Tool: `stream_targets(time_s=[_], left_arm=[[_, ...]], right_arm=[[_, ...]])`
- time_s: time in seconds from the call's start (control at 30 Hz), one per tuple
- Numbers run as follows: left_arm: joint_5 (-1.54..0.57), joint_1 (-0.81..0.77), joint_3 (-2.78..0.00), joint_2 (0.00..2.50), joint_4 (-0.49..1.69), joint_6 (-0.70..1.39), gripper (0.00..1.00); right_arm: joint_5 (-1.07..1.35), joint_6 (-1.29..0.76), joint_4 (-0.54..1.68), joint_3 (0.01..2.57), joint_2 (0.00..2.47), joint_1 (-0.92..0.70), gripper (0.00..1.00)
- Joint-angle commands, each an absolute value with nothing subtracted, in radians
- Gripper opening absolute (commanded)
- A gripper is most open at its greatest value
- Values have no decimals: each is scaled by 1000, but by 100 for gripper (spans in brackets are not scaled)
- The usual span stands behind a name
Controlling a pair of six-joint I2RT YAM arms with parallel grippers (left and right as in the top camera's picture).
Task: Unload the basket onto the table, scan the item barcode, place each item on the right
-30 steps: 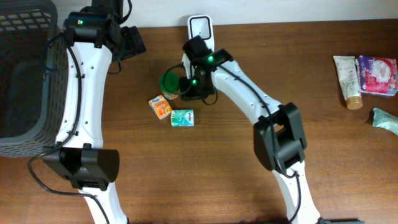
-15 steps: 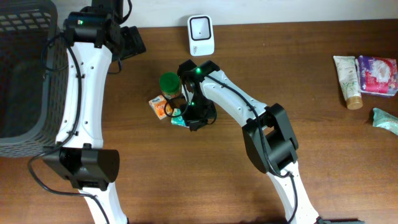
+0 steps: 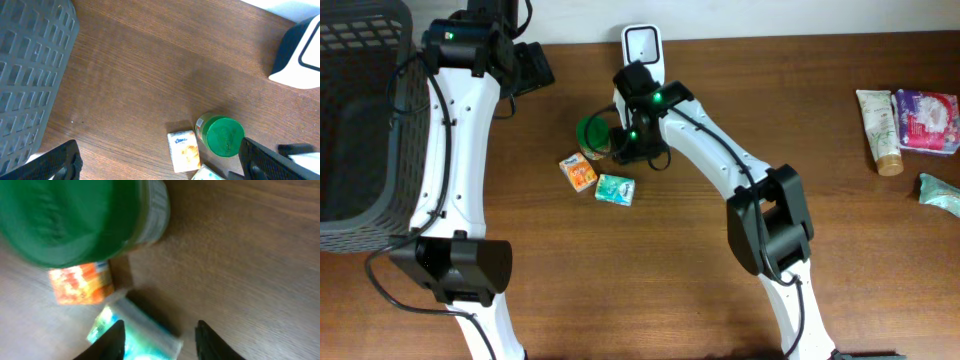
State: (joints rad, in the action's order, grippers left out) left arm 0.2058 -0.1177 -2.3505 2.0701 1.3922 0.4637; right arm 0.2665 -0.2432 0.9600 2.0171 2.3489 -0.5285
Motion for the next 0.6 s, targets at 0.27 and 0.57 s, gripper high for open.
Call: stream_targets(time_s=[0.27, 0.57], left_arm=[[205, -121, -2349, 2077, 1393, 454, 99], [205, -121, -2349, 2077, 1393, 454, 99]], right_arm=[[513, -240, 1248, 1958, 2325, -542, 19], [454, -239, 1056, 1917, 2247, -551, 73]])
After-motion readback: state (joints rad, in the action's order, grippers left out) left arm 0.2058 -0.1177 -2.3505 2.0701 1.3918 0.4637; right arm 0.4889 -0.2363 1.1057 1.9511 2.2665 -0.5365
